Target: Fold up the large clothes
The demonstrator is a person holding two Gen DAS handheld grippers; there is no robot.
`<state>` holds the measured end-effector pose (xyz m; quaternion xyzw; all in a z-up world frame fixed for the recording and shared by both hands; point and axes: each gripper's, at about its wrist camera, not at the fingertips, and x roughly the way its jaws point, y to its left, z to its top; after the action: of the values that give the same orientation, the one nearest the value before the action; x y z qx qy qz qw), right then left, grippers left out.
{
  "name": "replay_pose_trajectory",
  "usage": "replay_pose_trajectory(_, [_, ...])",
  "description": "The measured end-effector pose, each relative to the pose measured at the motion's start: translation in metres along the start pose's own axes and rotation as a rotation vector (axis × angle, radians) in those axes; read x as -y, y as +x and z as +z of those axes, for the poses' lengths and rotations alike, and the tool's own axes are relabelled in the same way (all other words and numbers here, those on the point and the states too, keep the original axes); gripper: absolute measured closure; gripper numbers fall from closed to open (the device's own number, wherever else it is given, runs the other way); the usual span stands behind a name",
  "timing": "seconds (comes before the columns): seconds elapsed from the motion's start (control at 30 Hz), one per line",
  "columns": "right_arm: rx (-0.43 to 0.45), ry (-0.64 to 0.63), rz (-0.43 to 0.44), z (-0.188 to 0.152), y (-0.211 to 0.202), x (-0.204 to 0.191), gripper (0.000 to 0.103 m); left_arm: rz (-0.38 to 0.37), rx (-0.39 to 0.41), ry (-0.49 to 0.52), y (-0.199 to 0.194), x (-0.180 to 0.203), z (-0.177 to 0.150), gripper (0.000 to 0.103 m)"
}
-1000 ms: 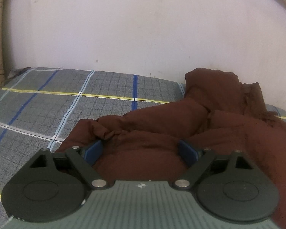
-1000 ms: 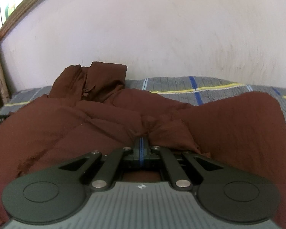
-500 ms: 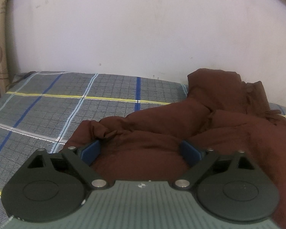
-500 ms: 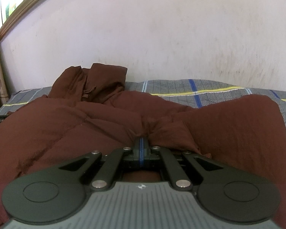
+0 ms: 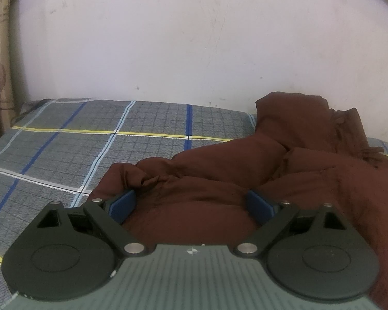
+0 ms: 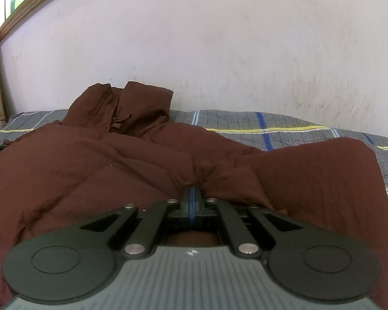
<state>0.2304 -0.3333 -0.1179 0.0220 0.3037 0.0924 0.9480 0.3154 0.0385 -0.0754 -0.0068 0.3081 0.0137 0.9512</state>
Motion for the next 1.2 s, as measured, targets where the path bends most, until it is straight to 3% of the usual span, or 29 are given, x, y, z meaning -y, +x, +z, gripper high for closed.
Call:
replay_pose_trajectory(0.5, [0.025, -0.037, -0.027, -0.001, -0.005, -0.006, 0.103, 0.075, 0.035, 0.016, -0.006, 0.007, 0.0, 0.0])
replay_pose_trajectory(0.77, [0.064, -0.088, -0.06, -0.001, -0.013, -0.014, 0.102, 0.085, 0.044, 0.017, -0.009, 0.009, 0.0, 0.0])
replay_pose_trajectory(1.2, [0.04, -0.143, -0.091, 0.0, -0.008, -0.021, 0.102, 0.09, 0.05, 0.032, -0.013, 0.006, -0.001, 0.0])
